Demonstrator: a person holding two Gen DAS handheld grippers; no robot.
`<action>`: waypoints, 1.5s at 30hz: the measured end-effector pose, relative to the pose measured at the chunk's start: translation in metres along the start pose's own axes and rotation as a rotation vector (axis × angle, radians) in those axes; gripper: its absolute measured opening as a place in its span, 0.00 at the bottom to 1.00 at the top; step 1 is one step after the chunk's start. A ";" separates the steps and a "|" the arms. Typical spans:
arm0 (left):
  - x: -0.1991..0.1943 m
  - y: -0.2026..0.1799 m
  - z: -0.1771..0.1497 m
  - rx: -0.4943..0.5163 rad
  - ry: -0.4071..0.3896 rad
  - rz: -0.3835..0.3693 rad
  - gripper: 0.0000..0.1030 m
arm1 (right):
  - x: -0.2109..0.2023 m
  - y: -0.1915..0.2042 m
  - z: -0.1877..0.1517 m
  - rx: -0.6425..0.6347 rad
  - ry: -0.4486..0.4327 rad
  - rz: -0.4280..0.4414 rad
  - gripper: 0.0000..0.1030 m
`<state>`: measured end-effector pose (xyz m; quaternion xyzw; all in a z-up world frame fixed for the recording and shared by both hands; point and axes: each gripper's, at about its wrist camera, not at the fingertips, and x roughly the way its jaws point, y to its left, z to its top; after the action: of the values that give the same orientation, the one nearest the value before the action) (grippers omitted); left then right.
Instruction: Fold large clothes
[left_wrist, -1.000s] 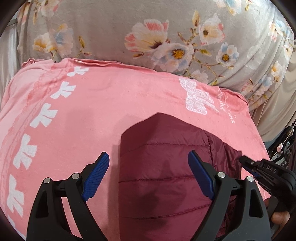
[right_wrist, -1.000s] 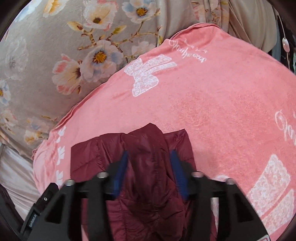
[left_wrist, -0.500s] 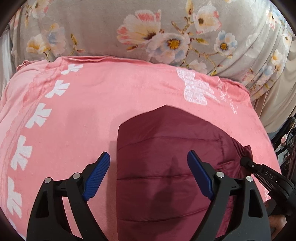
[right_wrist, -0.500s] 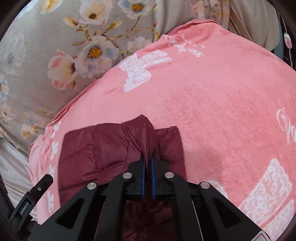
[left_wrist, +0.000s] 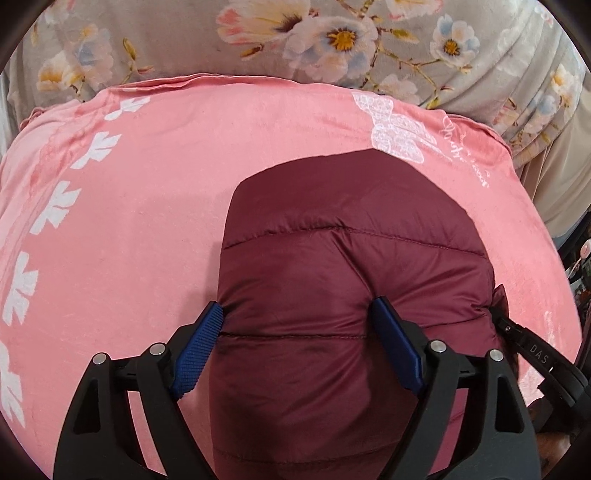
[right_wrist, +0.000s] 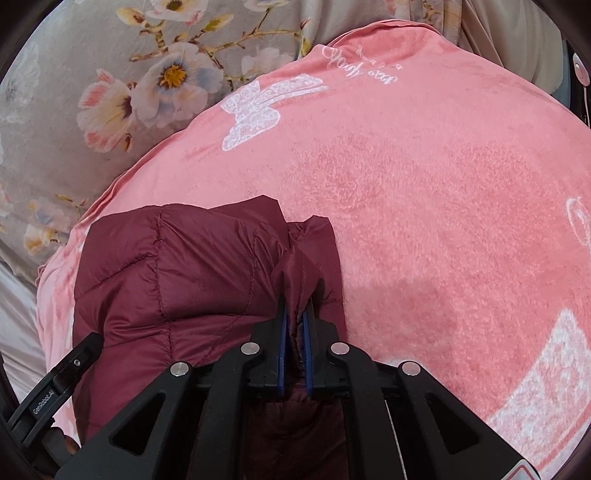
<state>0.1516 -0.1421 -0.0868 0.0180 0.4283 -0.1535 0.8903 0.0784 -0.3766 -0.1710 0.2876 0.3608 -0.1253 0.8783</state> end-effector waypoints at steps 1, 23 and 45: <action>0.002 -0.002 -0.002 0.008 -0.005 0.009 0.80 | 0.002 0.000 -0.001 -0.008 -0.005 -0.004 0.05; 0.025 -0.009 -0.016 0.028 -0.040 0.063 0.89 | 0.014 -0.004 -0.014 -0.062 -0.074 0.005 0.04; -0.053 -0.024 -0.033 0.163 0.017 0.025 0.86 | -0.072 0.023 -0.038 -0.276 0.004 0.018 0.16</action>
<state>0.0888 -0.1457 -0.0648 0.0972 0.4217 -0.1768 0.8840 0.0165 -0.3344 -0.1325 0.1675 0.3738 -0.0663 0.9098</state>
